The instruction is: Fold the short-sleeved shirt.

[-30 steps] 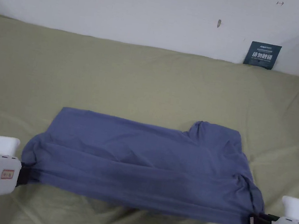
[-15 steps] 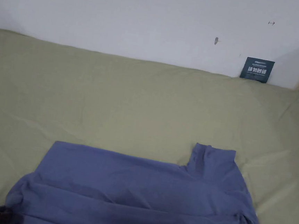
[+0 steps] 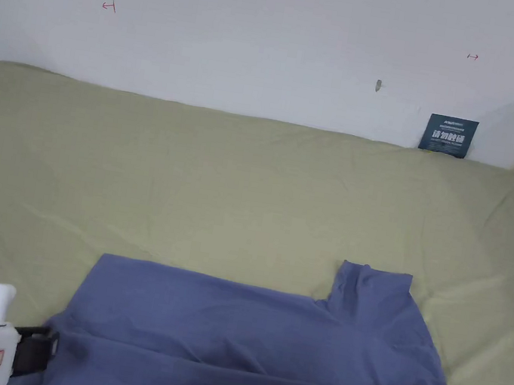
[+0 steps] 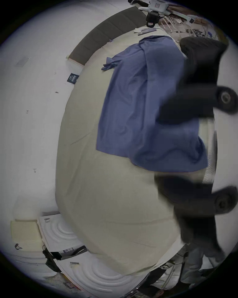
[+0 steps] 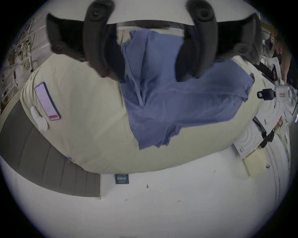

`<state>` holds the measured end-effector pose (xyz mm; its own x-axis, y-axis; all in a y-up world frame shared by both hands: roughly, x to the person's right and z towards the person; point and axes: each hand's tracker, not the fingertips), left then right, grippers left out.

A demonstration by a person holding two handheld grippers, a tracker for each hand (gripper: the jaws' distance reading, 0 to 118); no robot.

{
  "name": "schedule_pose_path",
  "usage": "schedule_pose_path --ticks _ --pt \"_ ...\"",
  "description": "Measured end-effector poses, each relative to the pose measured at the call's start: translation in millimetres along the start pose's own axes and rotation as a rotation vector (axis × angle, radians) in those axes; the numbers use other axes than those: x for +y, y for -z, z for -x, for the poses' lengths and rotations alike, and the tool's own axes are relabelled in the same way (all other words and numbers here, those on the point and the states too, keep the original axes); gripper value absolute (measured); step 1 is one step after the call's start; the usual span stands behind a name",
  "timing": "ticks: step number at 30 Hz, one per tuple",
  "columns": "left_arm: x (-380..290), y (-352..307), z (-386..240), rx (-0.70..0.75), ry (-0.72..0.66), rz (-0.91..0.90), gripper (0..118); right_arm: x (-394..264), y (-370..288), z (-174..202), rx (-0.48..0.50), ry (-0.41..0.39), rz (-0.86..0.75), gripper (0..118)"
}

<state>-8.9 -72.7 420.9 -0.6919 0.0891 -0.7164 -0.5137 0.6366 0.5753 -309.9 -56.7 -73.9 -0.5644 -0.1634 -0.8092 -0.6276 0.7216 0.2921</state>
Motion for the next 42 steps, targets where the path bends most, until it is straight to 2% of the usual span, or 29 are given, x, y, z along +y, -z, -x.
schedule_pose_path --ticks 1,2,3,7,12,13,15,16,18,21,23,24,25,26,27,28,29,30,32,33,35,37,39,42 --pt "7.5 6.6 -2.0 -0.005 0.011 -0.001 16 4.1 3.2 0.5 0.004 -0.003 -0.012 47" --pt "14.9 13.6 -4.3 -0.002 0.011 -0.018 1 8.9 8.4 4.9 -0.011 -0.012 -0.029 4" --pt "23.4 19.4 -9.9 -0.004 0.01 -0.027 1 14.5 14.4 6.8 -0.047 -0.016 -0.059 4" --pt "62.1 58.5 -22.3 -0.039 0.009 -0.002 1 39.3 43.6 5.2 -0.008 -0.014 -0.021 4" --pt "106.8 127.3 -37.6 0.03 0.081 0.052 1 51.3 76.1 6.3 0.002 -0.024 0.008 4" --pt "113.5 140.1 -38.4 0.038 0.089 0.061 9 52.5 83.1 8.4 0.002 -0.026 0.016 4" --pt "125.5 167.1 -39.1 0.053 0.086 0.083 91 53.5 95.3 7.1 0.008 -0.03 0.034 4" --pt "130.0 178.5 -37.9 0.054 0.074 0.097 118 54.0 100.1 6.3 0.008 -0.034 0.044 4" --pt "137.5 195.7 -34.9 0.058 0.055 0.084 118 55.3 110.6 4.2 0.007 -0.047 0.056 4" --pt "145.7 217.5 -34.6 0.1 0.061 0.159 118 59.7 122.1 0.9 -0.004 -0.063 0.071 4" --pt "138.2 220.0 -40.9 0.097 0.077 0.203 111 63.1 127.4 -3.0 -0.008 -0.062 0.075 4" --pt "135.5 214.8 -45.2 0.092 0.087 0.191 103 66.4 130.3 -4.1 -0.007 -0.064 0.078 4" --pt "135.5 208.3 -49.2 0.103 0.104 0.173 103 69.8 132.7 -4.0 -0.011 -0.071 0.08 4" --pt "137.2 198.9 -53.0 0.083 0.122 0.157 98 73.7 135.1 -5.6 -0.022 -0.081 0.079 4" --pt "136.8 192.5 -55.1 0.066 0.13 0.158 86 79.1 138.7 -8.4 -0.025 -0.088 0.083 4" --pt "136.9 185.2 -60.3 0.065 0.143 0.146 61 83.8 141.9 -11.2 -0.03 -0.09 0.086 4" --pt "137.4 181.1 -65.7 0.027 0.182 0.117 4 91.7 147.2 -13.6 -0.039 -0.086 0.085 4" --pt "137.4 179.2 -69.9 0.035 0.191 0.105 0 98.5 152.4 -17.5 -0.039 -0.078 0.087 4" --pt "138.3 181.0 -63.3 0.043 0.179 0.133 0 113.8 165.9 -24.3 -0.037 -0.068 0.114 5" --pt "137.6 180.8 -62.5 0.042 0.17 0.133 0 122.5 174.6 -26.0 -0.025 -0.072 0.141 18" --pt "138.9 186.3 -58.9 0.039 0.15 0.139 0 132.7 194.1 -34.4 0.004 -0.069 0.202 85" --pt "137.1 185.9 -56.3 0.035 0.134 0.144 0 142.8 213.9 -37.6 0.032 -0.069 0.239 87" --pt "136.9 189.4 -55.6 0.035 0.129 0.145 0 146.3 233.9 -39.6 -0.052 -0.08 0.294 87" --pt "136.9 187.2 -55.1 0.039 0.134 0.147 0 137.3 257.9 -42.9 -0.101 -0.143 0.421 85"
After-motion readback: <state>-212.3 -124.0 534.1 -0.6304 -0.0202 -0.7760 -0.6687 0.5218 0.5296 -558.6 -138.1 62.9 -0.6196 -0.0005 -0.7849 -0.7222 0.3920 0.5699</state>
